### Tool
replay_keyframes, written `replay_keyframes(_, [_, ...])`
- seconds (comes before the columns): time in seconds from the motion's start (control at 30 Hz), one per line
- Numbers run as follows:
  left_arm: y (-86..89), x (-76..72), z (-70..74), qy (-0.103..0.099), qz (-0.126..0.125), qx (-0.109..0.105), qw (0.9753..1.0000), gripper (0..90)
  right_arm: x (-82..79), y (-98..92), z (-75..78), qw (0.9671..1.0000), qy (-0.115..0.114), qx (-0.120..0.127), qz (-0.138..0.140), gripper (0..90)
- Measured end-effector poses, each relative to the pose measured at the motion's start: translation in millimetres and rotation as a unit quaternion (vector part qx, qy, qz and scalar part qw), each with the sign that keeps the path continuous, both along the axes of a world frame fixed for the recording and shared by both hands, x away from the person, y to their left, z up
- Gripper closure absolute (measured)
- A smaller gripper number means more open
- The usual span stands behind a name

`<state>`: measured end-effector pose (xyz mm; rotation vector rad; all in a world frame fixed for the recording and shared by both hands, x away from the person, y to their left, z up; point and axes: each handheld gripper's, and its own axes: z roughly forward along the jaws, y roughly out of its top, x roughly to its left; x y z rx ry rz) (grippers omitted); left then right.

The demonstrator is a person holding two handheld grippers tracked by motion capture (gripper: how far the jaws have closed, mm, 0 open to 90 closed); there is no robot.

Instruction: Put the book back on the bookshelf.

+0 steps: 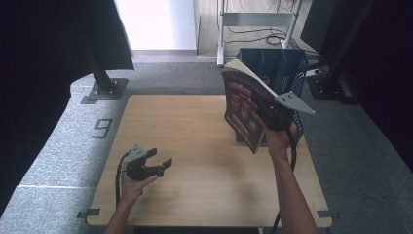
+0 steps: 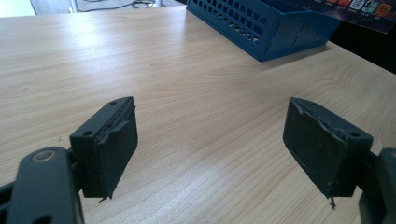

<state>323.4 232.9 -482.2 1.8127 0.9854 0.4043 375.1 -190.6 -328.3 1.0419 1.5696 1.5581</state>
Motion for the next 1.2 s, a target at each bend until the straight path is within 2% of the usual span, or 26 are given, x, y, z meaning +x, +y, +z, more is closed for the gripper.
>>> replay_keyframes(0.63, [-0.3,0.2,-0.8,0.000,0.002,0.001,1.0000,17.7,8.1,-19.3,-1.8,0.9993,0.010,0.001,-0.036,82.0])
replay_keyframes(1.2, [-1.0,1.1,-2.3,0.003,-0.001,0.003,1.0000,17.7,16.9,-26.4,-3.5,0.9982,0.014,0.003,-0.058,82.0])
